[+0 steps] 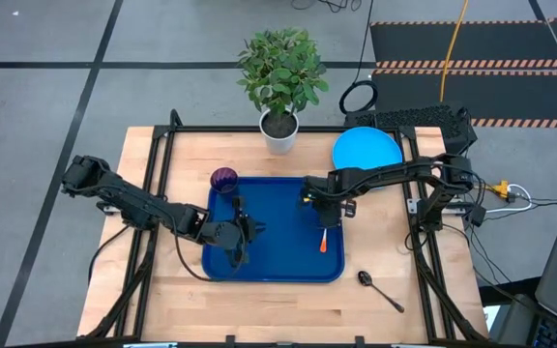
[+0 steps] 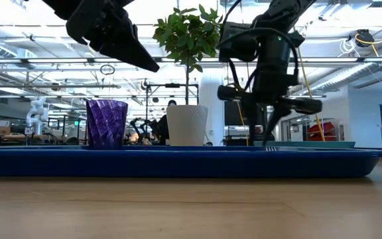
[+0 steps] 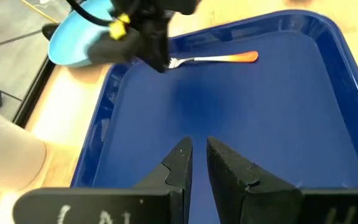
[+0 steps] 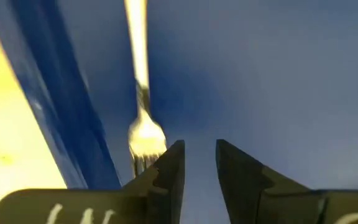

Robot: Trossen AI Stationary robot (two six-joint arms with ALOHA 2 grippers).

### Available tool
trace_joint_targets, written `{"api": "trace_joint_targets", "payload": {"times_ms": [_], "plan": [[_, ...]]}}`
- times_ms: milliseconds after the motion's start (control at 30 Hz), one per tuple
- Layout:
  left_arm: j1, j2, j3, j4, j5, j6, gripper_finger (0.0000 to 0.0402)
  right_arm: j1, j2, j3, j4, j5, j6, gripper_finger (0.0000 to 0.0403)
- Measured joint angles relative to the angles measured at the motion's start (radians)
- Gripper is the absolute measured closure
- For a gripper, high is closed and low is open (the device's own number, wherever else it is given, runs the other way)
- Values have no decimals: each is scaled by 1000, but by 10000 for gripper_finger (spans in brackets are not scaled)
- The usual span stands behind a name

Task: Pick and place plate/cup/fork/spoon on tray
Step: Put the light blue plate on the blue tray to the left of the orange fork

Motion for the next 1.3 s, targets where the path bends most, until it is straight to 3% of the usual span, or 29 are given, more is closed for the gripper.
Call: {"api": "trace_joint_targets", "payload": {"times_ms": [167,400,500,600,800,1033,1300], "plan": [[0,0,0,-8,0,-13,350,1,-74,0,39,116,243,319],[-1,0,0,-10,0,-32,350,-29,-206,2,53,379,940,319],[-1,0,0,-1,0,-34,350,-90,-239,2,-70,373,1222,319],[-1,0,0,4,0,-22,350,-153,-247,-3,-208,276,1370,319],[6,0,0,5,-1,29,350,-214,-246,-81,-252,156,1452,319],[36,0,0,4,-2,54,350,-268,-246,-179,-192,154,1488,319],[41,0,0,-3,-1,49,350,-325,-246,-265,-107,206,1408,319]]}}
